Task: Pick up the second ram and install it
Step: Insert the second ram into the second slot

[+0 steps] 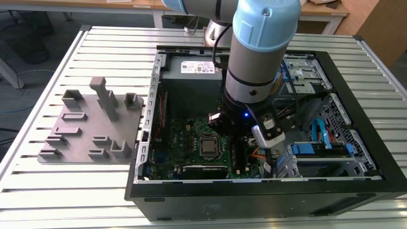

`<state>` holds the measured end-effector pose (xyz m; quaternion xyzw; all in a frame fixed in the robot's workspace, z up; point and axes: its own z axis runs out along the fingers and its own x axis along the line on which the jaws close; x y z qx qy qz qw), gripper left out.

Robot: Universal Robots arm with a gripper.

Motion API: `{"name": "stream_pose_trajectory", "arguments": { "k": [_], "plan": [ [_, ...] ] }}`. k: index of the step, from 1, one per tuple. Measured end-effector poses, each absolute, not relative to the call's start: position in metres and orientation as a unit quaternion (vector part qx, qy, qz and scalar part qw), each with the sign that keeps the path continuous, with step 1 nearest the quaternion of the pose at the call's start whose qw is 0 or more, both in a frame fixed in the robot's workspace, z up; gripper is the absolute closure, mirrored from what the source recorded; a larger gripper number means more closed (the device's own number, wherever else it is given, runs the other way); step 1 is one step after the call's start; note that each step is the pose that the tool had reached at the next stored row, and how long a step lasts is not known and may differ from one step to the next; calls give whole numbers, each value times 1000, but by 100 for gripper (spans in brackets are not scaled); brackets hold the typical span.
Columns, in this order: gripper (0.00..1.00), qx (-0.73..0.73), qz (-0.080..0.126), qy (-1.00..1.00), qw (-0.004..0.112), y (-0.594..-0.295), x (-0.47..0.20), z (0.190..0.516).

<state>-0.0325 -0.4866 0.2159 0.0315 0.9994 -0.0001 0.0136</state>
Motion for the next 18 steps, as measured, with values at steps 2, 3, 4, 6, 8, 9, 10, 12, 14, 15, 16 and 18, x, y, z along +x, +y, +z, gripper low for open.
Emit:
{"name": "stream_pose_trajectory", "arguments": {
  "k": [2, 3, 4, 6, 8, 9, 10, 12, 14, 15, 16, 18],
  "plan": [
    [86, 32, -2, 999, 14, -487, -32, 216],
    [86, 31, -3, 999, 14, -487, -31, 216],
    [86, 31, -3, 999, 14, -487, -31, 216],
    [86, 32, -3, 999, 14, -486, -31, 215],
    [86, 32, -3, 999, 14, -486, -30, 215],
    [86, 32, -4, 999, 14, -486, -30, 215],
    [86, 31, -4, 999, 14, -486, -30, 215],
    [86, 31, -4, 999, 14, -486, -30, 215],
    [86, 31, -4, 999, 14, -486, -29, 215],
    [86, 31, -4, 999, 14, -486, -29, 215],
    [86, 31, -4, 999, 14, -486, -29, 215],
    [86, 32, -4, 999, 14, -486, -29, 214]
  ]
}}
